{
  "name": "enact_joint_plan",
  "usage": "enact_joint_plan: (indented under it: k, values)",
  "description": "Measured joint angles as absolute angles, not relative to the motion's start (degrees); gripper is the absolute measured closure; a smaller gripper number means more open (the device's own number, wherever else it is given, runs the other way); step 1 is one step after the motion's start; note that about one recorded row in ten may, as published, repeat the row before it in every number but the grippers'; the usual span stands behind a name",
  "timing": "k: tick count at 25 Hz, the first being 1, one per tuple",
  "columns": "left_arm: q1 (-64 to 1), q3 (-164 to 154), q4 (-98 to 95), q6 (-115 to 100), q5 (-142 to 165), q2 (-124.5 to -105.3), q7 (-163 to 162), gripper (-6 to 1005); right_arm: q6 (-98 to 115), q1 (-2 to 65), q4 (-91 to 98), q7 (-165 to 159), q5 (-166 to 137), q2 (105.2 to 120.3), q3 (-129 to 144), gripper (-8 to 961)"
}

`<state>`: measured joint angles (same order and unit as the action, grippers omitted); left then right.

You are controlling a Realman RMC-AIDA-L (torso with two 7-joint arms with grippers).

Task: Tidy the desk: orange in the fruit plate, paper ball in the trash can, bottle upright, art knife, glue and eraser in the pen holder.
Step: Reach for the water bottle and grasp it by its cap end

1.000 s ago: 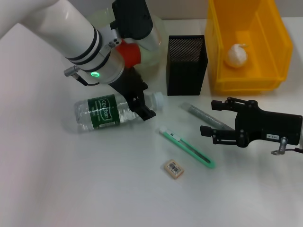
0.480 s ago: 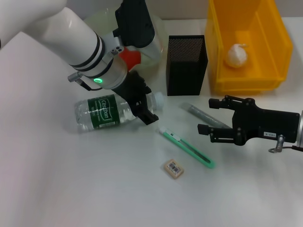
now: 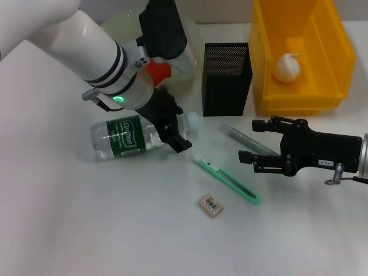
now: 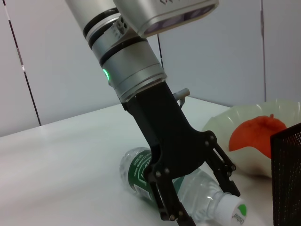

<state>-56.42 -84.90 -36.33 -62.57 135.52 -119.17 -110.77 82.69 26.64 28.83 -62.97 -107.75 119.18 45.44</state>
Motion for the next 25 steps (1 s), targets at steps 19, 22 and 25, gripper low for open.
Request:
enact_joint_plan:
  k: [19,22,25]
  values:
    - [-56.09,-84.99,-36.74,-63.04,135.1,-119.17,-109.32,488,82.71,27.09,28.74,-62.93,-107.39,119.18,45.44,130]
    - [-55.87,-84.99,-36.94,-63.08,135.22,-119.17,-109.17,537,82.71,27.17,28.74,-62.93,-107.35,119.18,45.44,130]
    - [-55.54,-85.0,-37.37,-63.12,135.01,-119.17,-108.66,553,82.65,27.2,28.74,-62.98,-107.32,119.18,45.38,130]
